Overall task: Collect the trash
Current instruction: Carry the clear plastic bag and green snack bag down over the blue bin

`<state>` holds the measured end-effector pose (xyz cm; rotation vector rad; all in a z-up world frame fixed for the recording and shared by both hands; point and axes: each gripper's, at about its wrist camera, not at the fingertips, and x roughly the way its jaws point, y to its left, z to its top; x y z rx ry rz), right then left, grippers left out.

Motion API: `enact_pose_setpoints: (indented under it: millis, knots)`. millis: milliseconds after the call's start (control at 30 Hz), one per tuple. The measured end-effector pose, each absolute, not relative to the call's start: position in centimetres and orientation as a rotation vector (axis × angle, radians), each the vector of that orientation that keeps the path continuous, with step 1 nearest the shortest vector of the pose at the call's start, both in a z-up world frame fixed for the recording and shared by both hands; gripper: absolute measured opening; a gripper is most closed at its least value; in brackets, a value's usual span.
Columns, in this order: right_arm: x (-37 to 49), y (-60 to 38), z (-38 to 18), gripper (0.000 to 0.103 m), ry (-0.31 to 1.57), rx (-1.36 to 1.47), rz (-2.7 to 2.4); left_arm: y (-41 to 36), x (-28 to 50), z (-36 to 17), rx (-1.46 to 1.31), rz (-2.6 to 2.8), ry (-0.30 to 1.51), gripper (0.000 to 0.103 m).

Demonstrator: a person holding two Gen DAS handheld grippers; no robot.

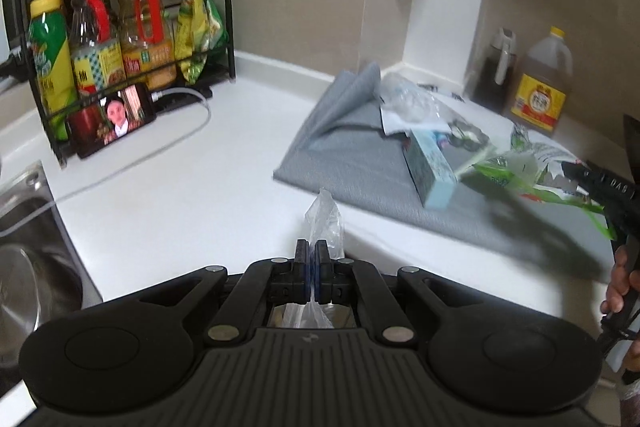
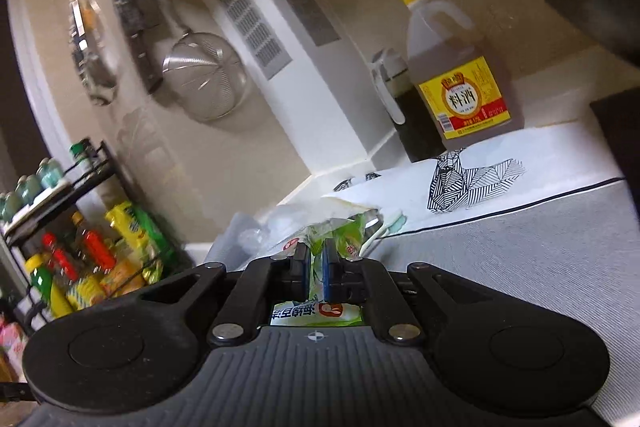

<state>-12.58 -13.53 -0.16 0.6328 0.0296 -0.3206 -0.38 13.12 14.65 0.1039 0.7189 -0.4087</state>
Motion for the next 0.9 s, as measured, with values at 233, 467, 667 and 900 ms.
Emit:
enact_pose_setpoints:
  millis: [233, 467, 667, 900]
  knots:
    - [-16.2, -9.1, 1.5, 0.006, 0.072, 0.58, -0.231, 14.9, -4.0, 12.7, 0.082, -0.436, 0.747, 0.002]
    - [-17.6, -3.5, 1.4, 0.006, 0.152, 0.536, -0.103, 16.3, -7.4, 10.0, 0.033, -0.472, 0.798, 0.002]
    - [-17.8, 0.6, -0.3, 0.006, 0.255, 0.526, -0.03, 17.2, -8.3, 6.8, -0.008, -0.454, 0.858, 0.002]
    - [-17.5, 4.3, -3.8, 0.006, 0.399, 0.5, 0.01, 17.5, -8.8, 2.5, -0.001, -0.436, 0.934, 0.002]
